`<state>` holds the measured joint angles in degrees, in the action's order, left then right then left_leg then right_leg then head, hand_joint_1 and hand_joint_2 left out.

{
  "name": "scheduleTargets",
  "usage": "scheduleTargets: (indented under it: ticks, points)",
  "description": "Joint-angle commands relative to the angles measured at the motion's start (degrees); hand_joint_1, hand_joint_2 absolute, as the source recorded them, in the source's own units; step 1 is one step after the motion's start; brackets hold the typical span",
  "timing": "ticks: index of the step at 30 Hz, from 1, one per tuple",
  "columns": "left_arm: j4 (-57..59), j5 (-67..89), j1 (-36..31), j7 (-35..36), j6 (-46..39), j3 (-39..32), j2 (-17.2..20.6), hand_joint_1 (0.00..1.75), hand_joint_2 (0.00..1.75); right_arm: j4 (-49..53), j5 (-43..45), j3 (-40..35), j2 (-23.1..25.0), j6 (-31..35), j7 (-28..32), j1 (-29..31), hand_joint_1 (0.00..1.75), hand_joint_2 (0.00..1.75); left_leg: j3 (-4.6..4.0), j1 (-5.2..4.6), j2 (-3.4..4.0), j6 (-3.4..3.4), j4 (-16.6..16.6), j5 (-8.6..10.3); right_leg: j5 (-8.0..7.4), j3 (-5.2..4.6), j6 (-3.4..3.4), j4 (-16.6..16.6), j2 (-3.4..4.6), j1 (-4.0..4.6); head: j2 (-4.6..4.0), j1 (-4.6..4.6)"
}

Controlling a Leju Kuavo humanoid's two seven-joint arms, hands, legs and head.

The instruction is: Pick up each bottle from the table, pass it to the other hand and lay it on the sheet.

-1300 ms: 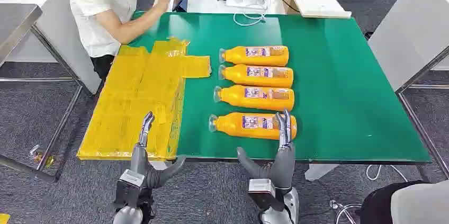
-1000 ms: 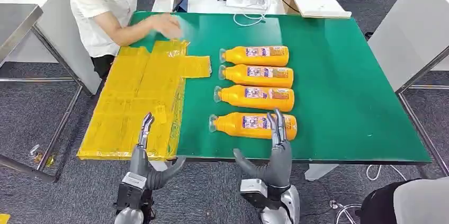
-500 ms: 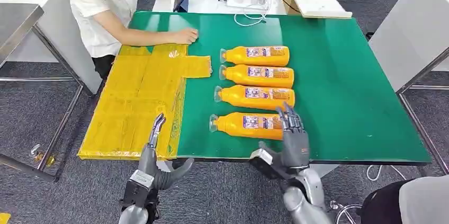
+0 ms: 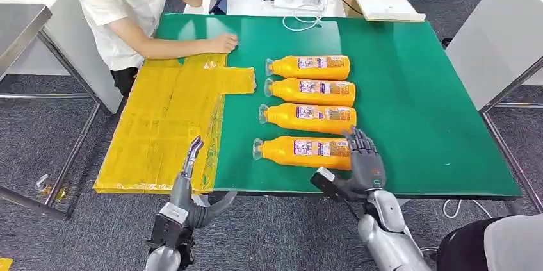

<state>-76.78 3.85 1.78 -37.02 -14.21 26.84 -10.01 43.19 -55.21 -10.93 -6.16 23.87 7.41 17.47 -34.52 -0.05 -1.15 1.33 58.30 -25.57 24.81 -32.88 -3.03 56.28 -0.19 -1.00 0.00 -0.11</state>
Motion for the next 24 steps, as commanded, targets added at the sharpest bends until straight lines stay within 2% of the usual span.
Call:
scheduleTargets:
  ticks: [1,6,13,18,19,20,24]
  points:
    - [2.6,0.8,-1.8,0.9,0.3,-0.6,0.3,0.0,1.75,-9.2,-2.5,-4.0,0.2,-2.2,-2.7,6.1,0.0,1.75,0.13,0.02,0.16,-0.06,0.0,-0.02,-0.02,0.09,0.09,0.0,0.11,0.03,0.0,0.0]
    - [2.2,1.4,-2.1,1.1,0.6,-1.1,0.2,0.0,1.75,-12.2,-5.9,-6.1,0.8,-5.0,-6.2,9.3,0.0,1.75,0.23,0.03,0.24,-0.08,0.0,-0.05,-0.01,0.16,0.13,0.0,0.17,0.05,0.0,0.0]
    - [2.1,1.9,-2.9,1.1,1.4,-0.8,0.2,0.0,1.75,-16.0,-5.4,-7.6,2.8,-10.5,-4.6,13.9,0.0,1.75,0.23,0.03,0.31,-0.08,0.0,-0.02,-0.04,0.11,0.13,0.0,0.22,0.04,0.0,0.0]
    - [2.2,1.9,-2.9,1.1,1.4,-0.7,0.2,0.0,1.75,-16.2,-5.4,-7.9,2.9,-10.8,-4.3,14.1,0.0,1.75,0.33,0.04,0.26,-0.08,0.0,-0.01,-0.03,0.24,0.12,0.0,0.16,0.05,0.0,0.02]
    - [2.4,1.9,-3.1,1.1,1.6,-0.6,0.3,0.0,1.75,-16.9,-4.9,-8.1,3.2,-12.3,-3.5,14.4,1.69,1.75,0.34,0.03,0.23,-0.07,0.0,-0.01,-0.02,0.26,0.1,0.0,0.13,0.04,0.0,0.0]
    - [2.5,1.9,-3.2,1.1,1.7,-0.5,0.3,0.0,1.75,-17.5,-5.1,-8.8,3.4,-13.5,-3.5,14.7,1.75,1.75,0.4,0.05,0.28,-0.1,0.0,-0.03,-0.01,0.3,0.14,0.0,0.17,0.07,0.0,0.0]
    - [2.6,2.0,-3.6,1.0,1.9,-0.3,0.4,0.0,1.75,-18.6,-5.3,-9.9,3.6,-15.1,-4.5,14.7,1.75,1.75,0.37,0.04,0.27,-0.09,0.0,-0.04,-0.01,0.27,0.12,0.0,0.19,0.05,0.0,0.0]
